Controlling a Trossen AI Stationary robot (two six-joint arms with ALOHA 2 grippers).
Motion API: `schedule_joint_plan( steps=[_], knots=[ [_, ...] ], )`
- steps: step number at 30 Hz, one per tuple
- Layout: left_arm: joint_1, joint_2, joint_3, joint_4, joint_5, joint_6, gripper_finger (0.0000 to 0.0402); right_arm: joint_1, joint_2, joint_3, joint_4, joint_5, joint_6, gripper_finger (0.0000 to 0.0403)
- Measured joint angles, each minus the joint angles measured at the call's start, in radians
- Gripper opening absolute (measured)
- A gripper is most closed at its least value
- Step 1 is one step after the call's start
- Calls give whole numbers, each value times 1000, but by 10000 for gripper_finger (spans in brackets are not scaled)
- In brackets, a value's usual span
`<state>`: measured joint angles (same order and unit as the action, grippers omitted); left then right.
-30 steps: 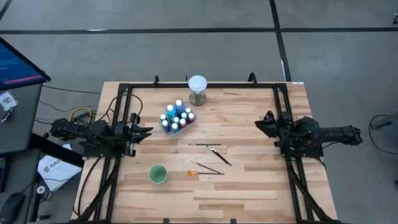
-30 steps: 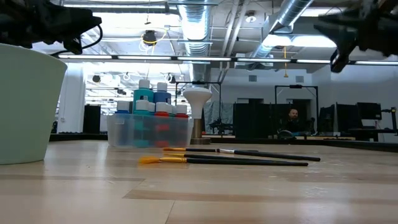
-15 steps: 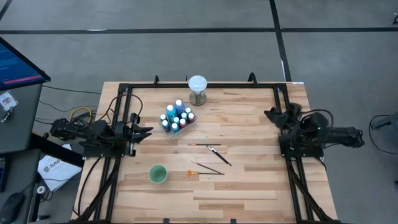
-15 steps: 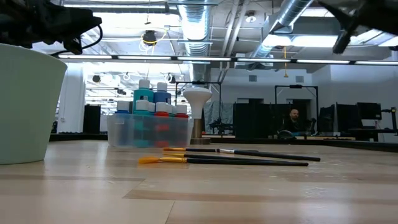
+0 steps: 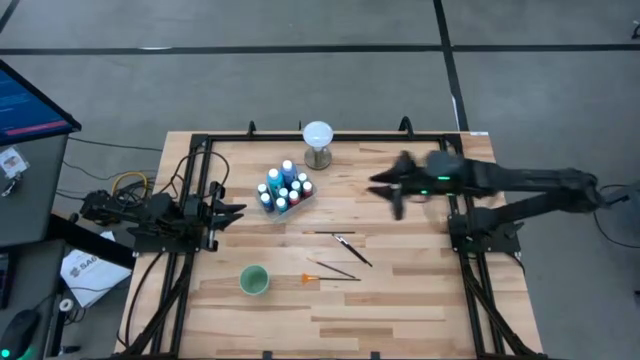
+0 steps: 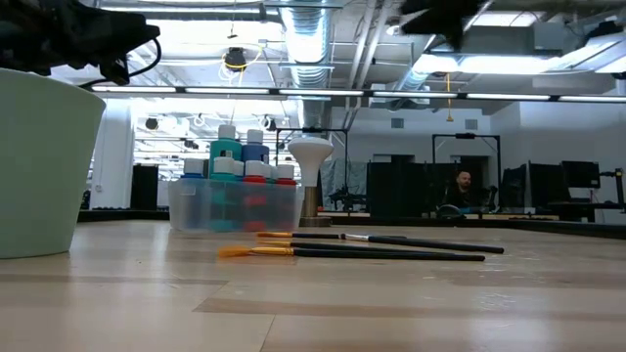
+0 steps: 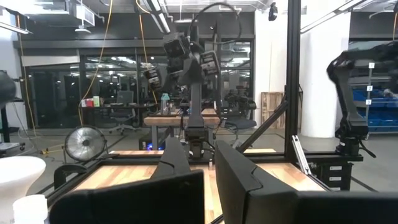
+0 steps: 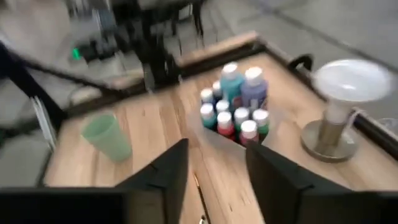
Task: Pick & Place Paint Supplies
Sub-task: Put the golden paint brush into the green cup
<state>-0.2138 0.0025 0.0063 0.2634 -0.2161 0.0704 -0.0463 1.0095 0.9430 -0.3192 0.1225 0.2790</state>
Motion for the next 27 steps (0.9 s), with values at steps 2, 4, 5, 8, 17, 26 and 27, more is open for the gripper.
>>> schedule_joint_plan(
  steps=[2,4,5,8,17,26,27],
  knots=[
    [0,0,0,0,0,0,1,-1,130,88,-11,-22,-41,187],
    [0,0,0,0,2,0,1,-1,245,176,5,-44,-87,218],
    [0,0,0,1,3,0,1,-1,304,217,3,-52,-106,232],
    [0,0,0,2,3,0,1,-2,476,326,-4,-73,-155,257],
    [0,0,0,8,3,0,1,0,852,495,-15,-155,-201,248],
    [0,0,0,7,2,0,1,14,1065,549,-9,-173,-234,234],
    [0,0,0,8,2,0,1,16,1086,556,-9,-174,-234,233]
  ],
)
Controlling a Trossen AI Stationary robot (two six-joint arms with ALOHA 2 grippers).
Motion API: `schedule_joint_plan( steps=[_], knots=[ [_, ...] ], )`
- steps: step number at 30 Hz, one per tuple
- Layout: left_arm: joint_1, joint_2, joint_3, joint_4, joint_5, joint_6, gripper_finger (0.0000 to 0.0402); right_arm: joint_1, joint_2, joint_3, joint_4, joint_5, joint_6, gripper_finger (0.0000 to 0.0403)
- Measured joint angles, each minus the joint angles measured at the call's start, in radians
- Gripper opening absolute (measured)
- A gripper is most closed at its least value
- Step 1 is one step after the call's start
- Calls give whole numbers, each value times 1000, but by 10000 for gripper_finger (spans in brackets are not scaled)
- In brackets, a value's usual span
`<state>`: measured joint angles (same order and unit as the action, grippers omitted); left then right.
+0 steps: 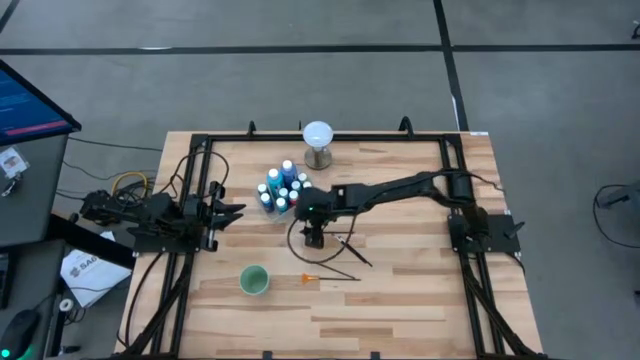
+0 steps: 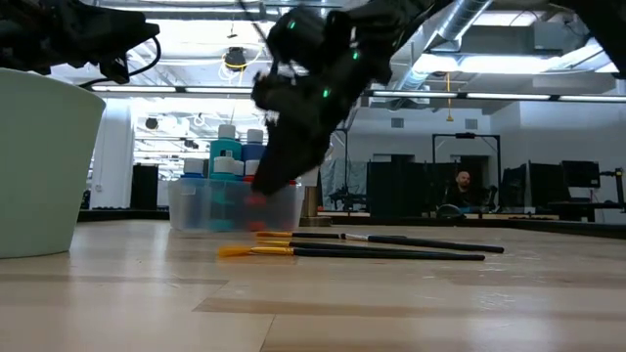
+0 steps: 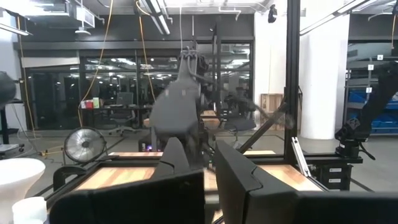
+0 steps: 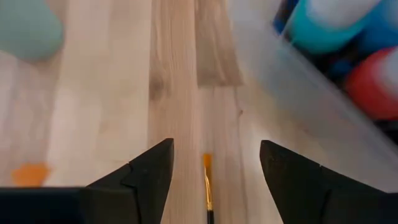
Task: Pick & Place Paint Supplies
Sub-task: Put the golden paint brush into the green cup
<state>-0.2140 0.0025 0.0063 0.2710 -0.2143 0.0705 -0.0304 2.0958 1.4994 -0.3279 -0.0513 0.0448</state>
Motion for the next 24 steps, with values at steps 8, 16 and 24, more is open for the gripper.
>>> schedule_joint_plan(
  steps=[8,16,24],
  knots=[
    [0,0,0,1,-3,0,1,9,113,49,6,7,-1,225],
    [0,0,0,7,-3,0,1,29,146,54,-19,91,6,200],
    [0,0,0,8,-2,0,1,45,144,54,-110,181,16,88]
  ],
)
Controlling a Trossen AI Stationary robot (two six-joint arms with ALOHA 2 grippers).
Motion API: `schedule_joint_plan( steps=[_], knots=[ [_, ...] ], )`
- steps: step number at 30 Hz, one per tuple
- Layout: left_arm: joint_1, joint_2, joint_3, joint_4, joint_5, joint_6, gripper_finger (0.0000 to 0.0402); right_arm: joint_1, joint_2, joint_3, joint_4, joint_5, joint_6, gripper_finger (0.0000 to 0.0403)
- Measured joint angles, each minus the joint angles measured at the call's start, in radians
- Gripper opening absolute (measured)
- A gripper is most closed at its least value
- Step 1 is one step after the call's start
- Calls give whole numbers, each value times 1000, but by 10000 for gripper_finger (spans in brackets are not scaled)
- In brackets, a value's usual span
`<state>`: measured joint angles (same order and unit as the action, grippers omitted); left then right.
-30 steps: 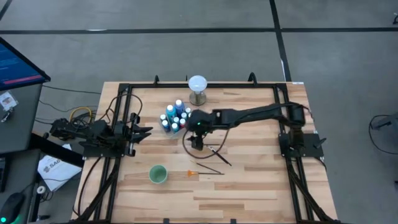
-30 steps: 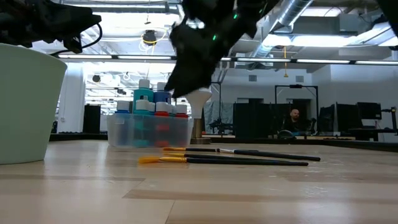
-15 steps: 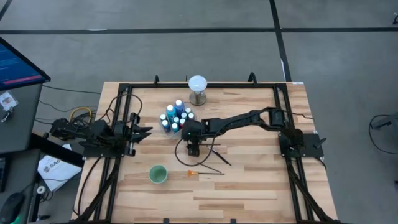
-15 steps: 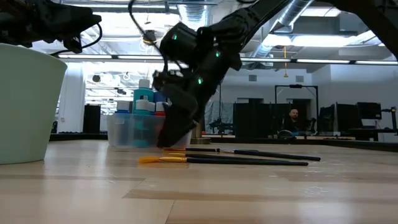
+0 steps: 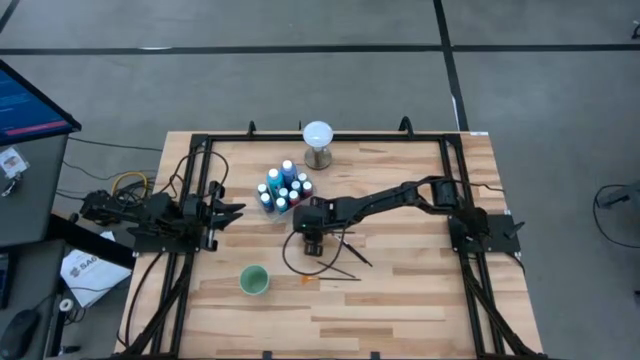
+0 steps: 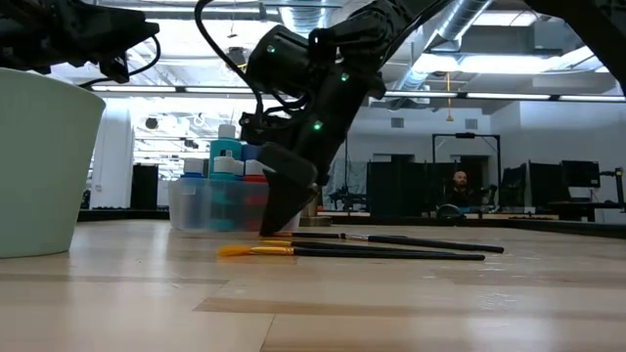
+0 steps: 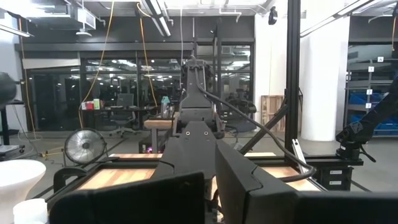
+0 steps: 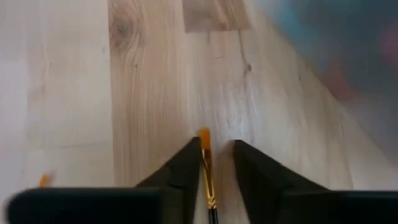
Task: Pick & Place Paint Supplies
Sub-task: Put the golden paint brush into the green cup
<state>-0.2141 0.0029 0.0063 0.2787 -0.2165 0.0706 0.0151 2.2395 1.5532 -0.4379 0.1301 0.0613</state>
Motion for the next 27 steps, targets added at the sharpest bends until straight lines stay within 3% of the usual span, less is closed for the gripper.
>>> schedule_joint_plan(
  steps=[5,16,27],
  knots=[
    [0,0,0,0,1,0,1,-3,2,-2,-11,-5,-11,10],
    [0,0,0,0,3,0,1,-27,-15,50,-26,-17,-34,1],
    [0,13,0,14,2,0,1,-52,-239,58,92,-7,-46,0]
  ],
)
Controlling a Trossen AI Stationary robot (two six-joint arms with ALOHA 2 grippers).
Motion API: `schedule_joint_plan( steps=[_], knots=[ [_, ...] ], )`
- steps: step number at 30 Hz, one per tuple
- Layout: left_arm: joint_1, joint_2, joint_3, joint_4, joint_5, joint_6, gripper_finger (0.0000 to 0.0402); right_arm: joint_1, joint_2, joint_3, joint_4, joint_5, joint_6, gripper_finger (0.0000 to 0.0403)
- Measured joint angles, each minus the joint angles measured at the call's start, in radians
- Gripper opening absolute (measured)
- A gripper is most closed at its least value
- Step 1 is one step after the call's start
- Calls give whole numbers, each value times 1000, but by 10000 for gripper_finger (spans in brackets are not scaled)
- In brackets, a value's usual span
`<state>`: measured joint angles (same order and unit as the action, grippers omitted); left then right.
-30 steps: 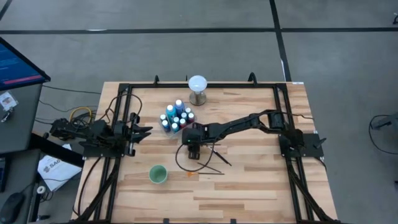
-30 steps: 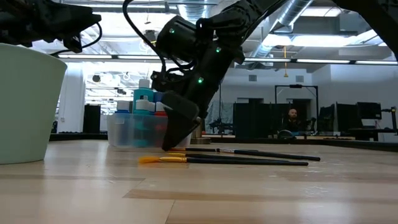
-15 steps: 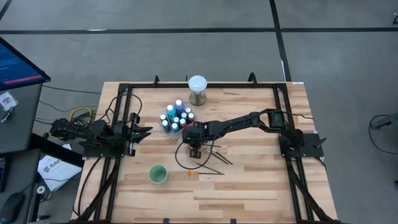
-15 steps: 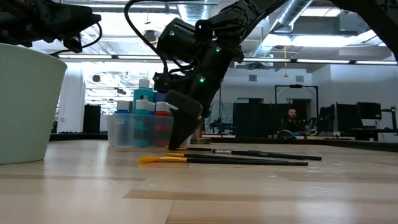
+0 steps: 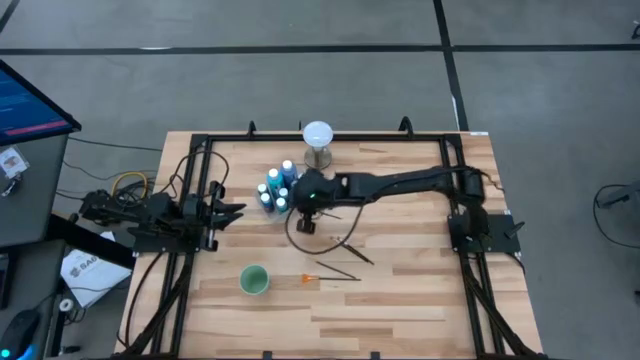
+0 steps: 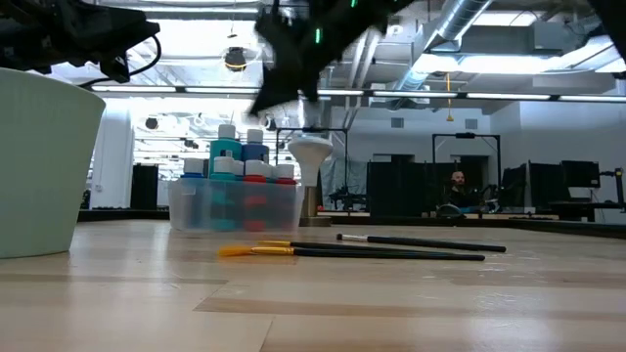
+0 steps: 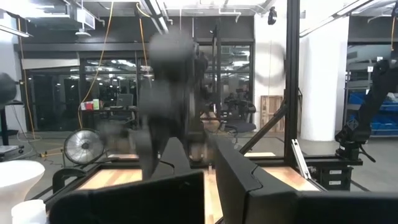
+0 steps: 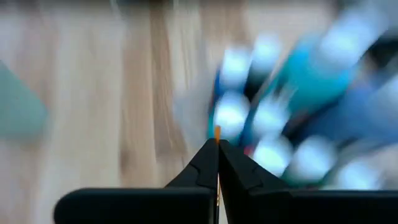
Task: Pick & Place Paint Supplies
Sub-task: Put the golden paint brush into the green cup
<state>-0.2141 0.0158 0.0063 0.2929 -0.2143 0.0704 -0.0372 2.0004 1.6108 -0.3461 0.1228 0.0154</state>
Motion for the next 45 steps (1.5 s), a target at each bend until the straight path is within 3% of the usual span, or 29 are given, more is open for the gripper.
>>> schedule_joint_plan(
  steps=[9,15,22,33,45],
  knots=[
    [0,24,0,3,-3,0,1,94,-160,2,445,-21,-16,0],
    [0,42,0,8,-2,0,1,160,-156,3,756,-21,-23,0],
    [0,46,0,12,-2,0,1,214,-129,2,908,-55,-43,0],
    [0,52,0,19,-1,0,1,228,35,35,1223,-216,35,0],
    [0,61,0,23,1,0,1,255,281,192,1316,-315,83,0]
  ],
)
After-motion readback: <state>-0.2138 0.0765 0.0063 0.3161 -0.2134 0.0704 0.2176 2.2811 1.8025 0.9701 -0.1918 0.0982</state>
